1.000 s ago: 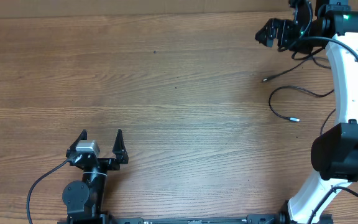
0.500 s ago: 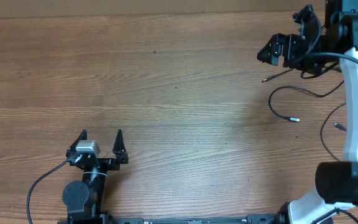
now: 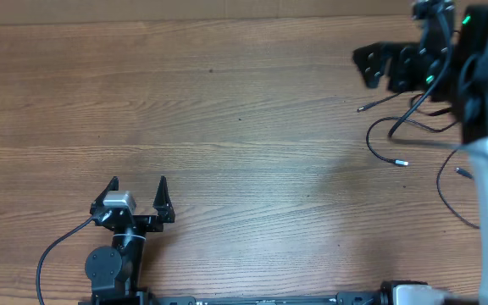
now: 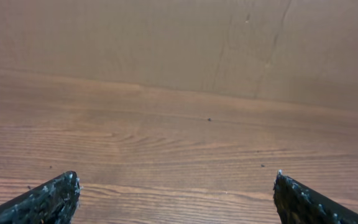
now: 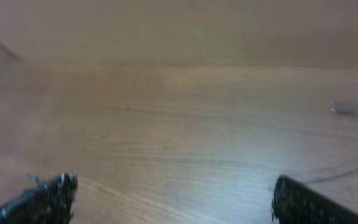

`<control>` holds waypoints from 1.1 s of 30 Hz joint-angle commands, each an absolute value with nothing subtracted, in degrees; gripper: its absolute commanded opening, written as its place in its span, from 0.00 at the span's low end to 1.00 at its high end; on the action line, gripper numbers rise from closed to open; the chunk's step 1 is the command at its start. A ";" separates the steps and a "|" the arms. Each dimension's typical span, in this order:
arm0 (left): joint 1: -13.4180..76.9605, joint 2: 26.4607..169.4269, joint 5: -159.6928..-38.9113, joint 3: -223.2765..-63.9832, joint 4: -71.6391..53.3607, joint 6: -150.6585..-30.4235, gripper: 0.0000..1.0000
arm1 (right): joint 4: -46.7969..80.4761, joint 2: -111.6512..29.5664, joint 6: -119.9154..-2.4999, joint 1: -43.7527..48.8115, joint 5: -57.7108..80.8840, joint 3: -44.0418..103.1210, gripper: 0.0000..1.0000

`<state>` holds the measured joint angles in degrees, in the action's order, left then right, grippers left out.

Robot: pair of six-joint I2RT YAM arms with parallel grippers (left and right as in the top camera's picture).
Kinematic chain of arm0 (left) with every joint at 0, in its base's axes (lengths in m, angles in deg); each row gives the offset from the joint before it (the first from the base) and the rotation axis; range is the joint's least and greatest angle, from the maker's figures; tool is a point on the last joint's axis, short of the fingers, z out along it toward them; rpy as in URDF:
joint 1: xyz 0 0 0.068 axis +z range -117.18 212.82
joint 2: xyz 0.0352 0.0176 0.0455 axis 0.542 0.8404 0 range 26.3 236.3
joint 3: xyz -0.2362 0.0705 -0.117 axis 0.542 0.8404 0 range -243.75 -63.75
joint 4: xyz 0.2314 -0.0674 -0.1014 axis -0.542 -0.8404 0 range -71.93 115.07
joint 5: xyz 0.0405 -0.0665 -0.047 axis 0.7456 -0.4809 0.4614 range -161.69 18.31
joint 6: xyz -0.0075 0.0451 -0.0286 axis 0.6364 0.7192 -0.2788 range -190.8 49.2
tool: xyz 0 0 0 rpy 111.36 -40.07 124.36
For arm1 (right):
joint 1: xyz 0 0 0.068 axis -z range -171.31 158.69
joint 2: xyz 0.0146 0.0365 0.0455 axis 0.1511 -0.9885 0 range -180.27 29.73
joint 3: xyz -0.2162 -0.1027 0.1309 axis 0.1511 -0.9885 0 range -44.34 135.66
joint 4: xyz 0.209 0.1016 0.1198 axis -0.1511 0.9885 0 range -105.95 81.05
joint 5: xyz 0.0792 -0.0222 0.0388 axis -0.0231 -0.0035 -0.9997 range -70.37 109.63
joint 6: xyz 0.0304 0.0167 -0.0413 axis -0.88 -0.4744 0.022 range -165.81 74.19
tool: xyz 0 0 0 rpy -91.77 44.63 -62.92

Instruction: Untangle cables

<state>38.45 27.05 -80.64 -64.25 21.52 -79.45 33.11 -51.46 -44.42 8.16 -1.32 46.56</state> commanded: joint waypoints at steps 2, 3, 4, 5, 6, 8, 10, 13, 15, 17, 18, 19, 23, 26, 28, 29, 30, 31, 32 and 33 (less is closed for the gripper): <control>38.27 26.53 -80.07 -64.03 21.30 -79.62 1.00 | 17.03 -42.71 -44.95 3.96 -1.01 27.91 1.00; 38.27 26.53 -80.07 -64.03 21.30 -79.62 1.00 | 11.91 -40.59 -44.95 3.13 -1.01 23.34 1.00; 38.27 26.53 -80.07 -64.03 21.30 -79.62 1.00 | 6.64 -38.52 -44.95 2.37 -1.01 18.80 1.00; 38.27 26.53 -80.07 -64.03 21.30 -79.62 1.00 | 2.45 -36.83 -44.95 1.84 -1.01 15.21 1.00; 38.27 26.53 -80.07 -64.03 21.30 -79.62 1.00 | -2.27 -34.82 -44.95 1.36 -1.01 10.93 1.00; 38.27 26.53 -80.07 -64.03 21.30 -79.62 1.00 | -12.15 -29.51 -45.62 1.14 -0.99 0.76 1.00; 38.27 26.53 -80.07 -64.03 21.30 -79.62 1.00 | -18.36 -26.78 -45.80 1.14 -1.04 -4.81 1.00; 38.27 26.53 -80.07 -64.03 21.30 -79.62 1.00 | -28.50 -23.46 -46.00 1.14 -1.28 -12.70 1.00; 38.27 26.53 -80.07 -64.03 21.30 -79.62 1.00 | -33.90 -21.95 -46.00 1.14 -1.49 -16.87 1.00; 38.27 26.53 -80.07 -64.03 21.30 -79.62 1.00 | -36.57 -19.22 -45.91 1.40 -1.32 -20.41 1.00; 38.27 26.53 -80.07 -64.03 21.30 -79.62 1.00 | -36.94 -17.95 -45.75 1.49 -0.88 -21.57 1.00; 38.27 26.53 -80.07 -64.03 21.30 -79.62 1.00 | -36.92 -16.62 -45.73 1.69 -0.60 -22.56 1.00; 38.27 26.53 -80.07 -64.03 21.30 -79.62 1.00 | -35.04 -10.06 -45.75 3.83 -0.40 -25.79 1.00; 38.27 26.53 -80.09 -64.03 21.30 -79.62 1.00 | -34.54 -5.65 -45.75 5.56 -0.36 -28.44 1.00; 38.27 26.53 -80.05 -64.03 21.30 -79.62 1.00 | -34.86 -3.13 -45.75 6.67 -0.38 -30.40 1.00; 38.27 26.53 -80.05 -64.03 21.30 -79.62 1.00 | -35.39 -1.99 -45.75 7.06 -0.38 -31.61 1.00; 38.27 26.53 -80.07 -64.03 21.30 -79.62 1.00 | -36.00 -1.06 -45.75 7.33 -0.36 -32.76 1.00; 38.27 26.55 -80.07 -64.03 21.30 -79.62 1.00 | -36.96 -0.05 -45.75 7.55 -0.38 -34.25 1.00; 38.27 26.55 -80.05 -64.03 21.30 -79.62 1.00 | -37.81 0.78 -45.78 7.61 -0.38 -35.56 1.00; 38.27 26.55 -80.07 -64.03 21.30 -79.62 1.00 | -38.82 1.90 -45.78 7.61 -0.38 -37.22 1.00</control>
<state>38.45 27.05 -80.40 -64.25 21.45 -79.45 -37.11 -0.71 -45.62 7.24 -0.90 -33.22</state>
